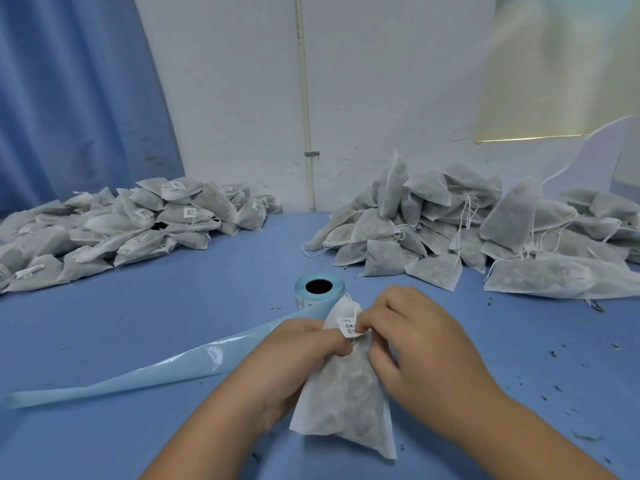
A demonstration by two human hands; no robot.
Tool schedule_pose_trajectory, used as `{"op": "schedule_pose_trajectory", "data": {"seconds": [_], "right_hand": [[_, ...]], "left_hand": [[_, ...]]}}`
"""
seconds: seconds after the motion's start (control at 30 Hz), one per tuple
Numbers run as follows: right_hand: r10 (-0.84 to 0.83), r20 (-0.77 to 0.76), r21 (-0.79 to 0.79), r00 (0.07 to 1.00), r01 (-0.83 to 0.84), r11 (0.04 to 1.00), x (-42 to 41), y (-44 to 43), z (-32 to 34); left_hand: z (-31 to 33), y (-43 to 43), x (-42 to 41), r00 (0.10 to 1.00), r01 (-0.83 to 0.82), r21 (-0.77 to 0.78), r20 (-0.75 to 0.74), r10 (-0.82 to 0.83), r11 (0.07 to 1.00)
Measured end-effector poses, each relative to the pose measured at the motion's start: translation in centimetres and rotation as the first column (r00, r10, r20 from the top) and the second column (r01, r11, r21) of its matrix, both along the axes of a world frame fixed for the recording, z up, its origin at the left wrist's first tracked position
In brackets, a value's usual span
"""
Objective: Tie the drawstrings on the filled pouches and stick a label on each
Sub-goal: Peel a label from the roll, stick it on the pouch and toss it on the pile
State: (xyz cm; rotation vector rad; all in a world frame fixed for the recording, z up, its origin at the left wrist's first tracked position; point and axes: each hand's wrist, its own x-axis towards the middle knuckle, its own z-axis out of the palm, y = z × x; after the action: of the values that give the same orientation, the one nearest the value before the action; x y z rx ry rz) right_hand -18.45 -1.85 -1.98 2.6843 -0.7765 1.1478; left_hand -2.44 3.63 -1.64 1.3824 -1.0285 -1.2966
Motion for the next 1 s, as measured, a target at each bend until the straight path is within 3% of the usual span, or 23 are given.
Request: {"op": "schedule_pose_trajectory", "data": {"seconds": [0.23, 0.3, 0.4, 0.47, 0.53, 0.63, 0.7, 0.83, 0.93, 1.0], "right_hand": [[0.073, -0.222, 0.101, 0.972, -0.051, 0.994, -0.3, -0.2, 0.0], [0.144, -0.224, 0.185, 0.964, -0.103, 0.977, -0.5, -0.4, -0.3], [0.229, 0.029, 0.407, 0.973, -0.221, 0.887, -0.1, -0.1, -0.3], [0.114, 0.307, 0.510, 0.945, -0.264, 0.818, 0.3, 0.0, -0.4], [-0.065, 0.453, 0.621, 0.889, -0.262, 0.738, 0.5, -0.3, -0.5], [-0.123, 0.495, 0.801, 0.860, -0.396, 0.450, 0.4, -0.4, -0.3], [-0.140, 0.530, 0.827, 0.837, -0.472, 0.306, 0.3, -0.3, -0.4], [-0.258, 0.573, 0.819, 0.778, -0.534, 0.208, 0.6, -0.7, -0.8], [-0.216, 0.511, 0.850, 0.832, -0.453, 0.269, 0.9, -0.8, -1.1], [-0.090, 0.504, 0.846, 0.859, -0.470, 0.251, 1.4, -0.5, -1.1]], "left_hand": [[0.3, 0.2, 0.1, 1.000, -0.003, -0.054, 0.008, 0.003, 0.999], [0.2, 0.1, 0.1, 1.000, -0.012, -0.091, 0.002, 0.013, 0.996], [0.0, -0.1, 0.2, 0.996, -0.083, -0.131, -0.029, 0.080, 0.988], [0.0, -0.1, 0.1, 0.992, -0.119, -0.139, -0.044, 0.114, 0.983], [0.0, -0.1, 0.0, 0.993, -0.117, -0.155, -0.027, 0.114, 0.981], [0.0, -0.1, -0.3, 0.994, -0.073, -0.198, 0.063, 0.087, 0.977], [-0.2, -0.1, -0.3, 0.982, -0.037, -0.226, 0.172, 0.077, 0.973], [-0.3, 0.1, -0.4, 0.990, 0.082, -0.223, 0.133, -0.053, 0.971], [0.0, -0.1, -0.4, 0.990, -0.044, -0.241, 0.116, 0.074, 0.970], [0.1, -0.4, -0.1, 0.975, -0.204, -0.226, 0.036, 0.218, 0.952]]}}
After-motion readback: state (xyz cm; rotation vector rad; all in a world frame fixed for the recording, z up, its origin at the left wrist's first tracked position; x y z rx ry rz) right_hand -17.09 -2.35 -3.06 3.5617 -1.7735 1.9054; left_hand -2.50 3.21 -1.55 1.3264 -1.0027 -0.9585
